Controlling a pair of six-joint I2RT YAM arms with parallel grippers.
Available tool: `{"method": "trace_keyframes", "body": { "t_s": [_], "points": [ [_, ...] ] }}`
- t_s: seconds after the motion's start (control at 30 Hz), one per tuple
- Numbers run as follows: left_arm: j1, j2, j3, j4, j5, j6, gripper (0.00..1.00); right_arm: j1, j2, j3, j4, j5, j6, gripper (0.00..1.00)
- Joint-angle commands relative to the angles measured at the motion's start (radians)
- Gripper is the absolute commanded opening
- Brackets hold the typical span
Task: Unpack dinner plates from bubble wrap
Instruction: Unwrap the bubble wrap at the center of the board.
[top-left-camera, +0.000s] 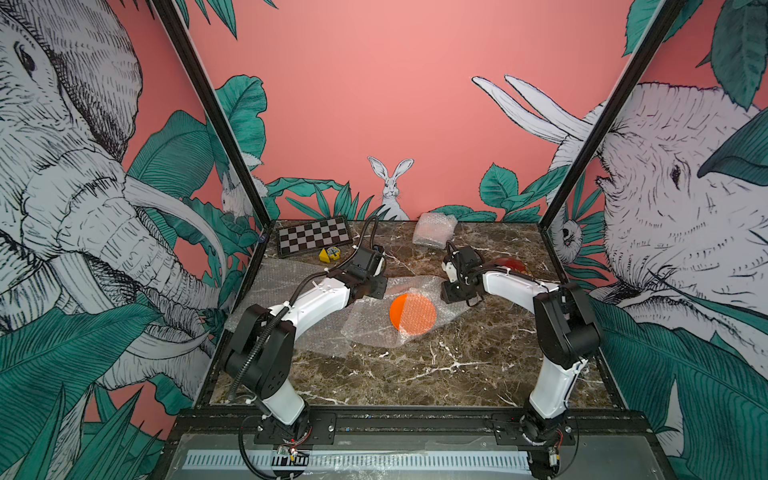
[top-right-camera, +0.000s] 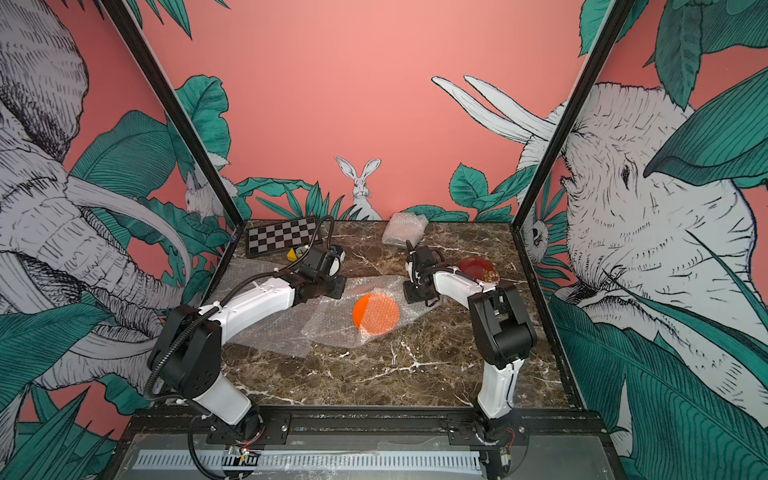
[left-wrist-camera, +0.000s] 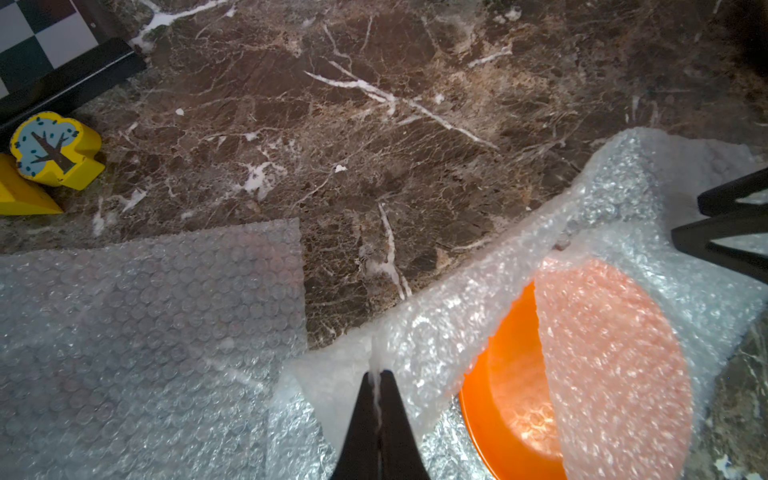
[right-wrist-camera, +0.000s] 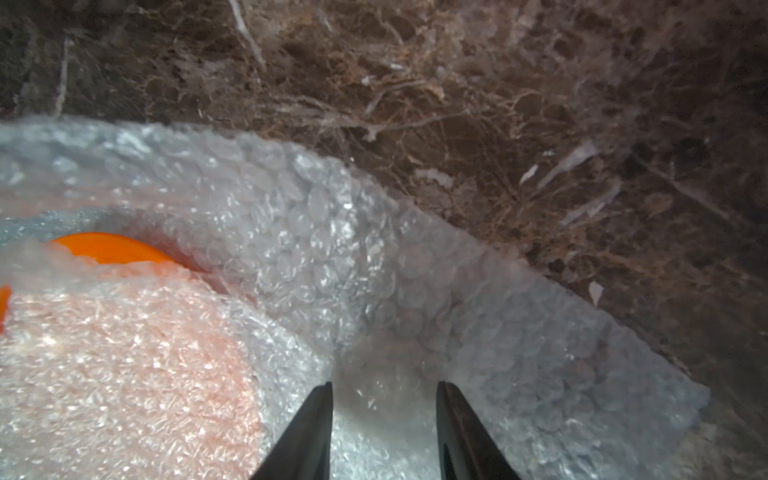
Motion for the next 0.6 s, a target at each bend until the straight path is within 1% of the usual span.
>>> {"method": "trace_keyframes", "body": {
  "t_s": [0.0, 0.17, 0.47, 0.57],
  "points": [
    [0.012, -0.031, -0.007, -0.026, -0.014, -0.036, 0.00, 0.000, 0.032, 0.034, -0.021, -0.006, -0.020, 0.40],
    [0.014, -0.044, -0.019, -0.021, -0.002, -0.045, 0.00, 0.001, 0.074, 0.067, -0.038, -0.009, -0.028, 0.37],
    [0.038, -0.033, -0.017, -0.051, -0.006, -0.090, 0.00, 0.001, 0.113, 0.170, -0.072, 0.004, -0.052, 0.37],
    [0.048, -0.029, -0.019, -0.043, -0.006, -0.080, 0.00, 0.002, 0.093, 0.183, -0.073, -0.006, -0.046, 0.38]
  ]
}}
